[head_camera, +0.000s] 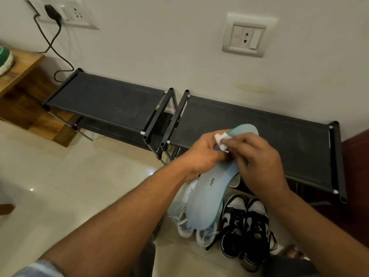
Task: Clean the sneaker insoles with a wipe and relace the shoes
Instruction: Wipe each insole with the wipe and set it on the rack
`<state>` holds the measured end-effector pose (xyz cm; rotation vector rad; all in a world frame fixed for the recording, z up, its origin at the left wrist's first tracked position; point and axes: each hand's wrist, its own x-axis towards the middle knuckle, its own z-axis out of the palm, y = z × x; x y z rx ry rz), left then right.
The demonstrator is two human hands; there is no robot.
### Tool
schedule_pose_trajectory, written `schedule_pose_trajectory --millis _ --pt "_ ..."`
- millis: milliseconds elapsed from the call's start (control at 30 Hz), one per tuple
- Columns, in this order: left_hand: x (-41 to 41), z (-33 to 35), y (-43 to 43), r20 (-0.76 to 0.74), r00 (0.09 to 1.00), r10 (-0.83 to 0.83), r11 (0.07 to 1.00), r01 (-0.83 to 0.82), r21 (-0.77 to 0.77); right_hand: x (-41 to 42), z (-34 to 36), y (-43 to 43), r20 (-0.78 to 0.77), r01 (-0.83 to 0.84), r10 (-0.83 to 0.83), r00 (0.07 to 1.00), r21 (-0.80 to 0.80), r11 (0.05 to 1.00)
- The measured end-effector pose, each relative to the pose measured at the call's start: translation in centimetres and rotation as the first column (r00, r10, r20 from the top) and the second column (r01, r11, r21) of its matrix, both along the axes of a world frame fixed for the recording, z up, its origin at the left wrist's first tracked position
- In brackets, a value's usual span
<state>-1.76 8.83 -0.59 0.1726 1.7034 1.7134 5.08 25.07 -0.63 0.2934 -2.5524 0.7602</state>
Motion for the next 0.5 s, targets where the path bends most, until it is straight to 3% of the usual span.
schedule_pose_trajectory --millis 67,133,200,333,433,500 --pt "0.1 0.1 0.1 -0.006 1.0 -0.008 1.0 0.008 0.007 -0.1 -0.2 0.6 -0.019 -0.041 0.042 0.999 0.044 0.998" --pt "-0.1 0.5 0.1 0.004 1.0 -0.006 1.0 0.006 0.013 -1.4 0.1 2.5 -0.005 0.122 -0.123 0.992 -0.061 0.991" --pt "-0.2 0.7 0.0 0.008 1.0 0.003 1.0 -0.003 -0.001 -1.7 0.6 2.7 0.018 0.179 -0.178 0.984 -0.092 0.98" --pt "0.0 0.1 -0.2 0.008 1.0 0.001 1.0 -0.001 0.015 -0.2 -0.4 0.5 -0.008 -0.035 0.035 0.999 0.037 0.999" --pt "-0.2 0.6 0.0 0.018 1.0 -0.001 1.0 0.001 0.017 -2.0 0.2 3.0 0.009 0.185 -0.185 0.983 -0.127 0.975" --pt "-0.2 0.7 0.0 0.014 1.0 -0.007 1.0 0.007 0.006 -1.9 0.4 2.6 0.021 0.201 -0.2 0.98 -0.142 0.969"
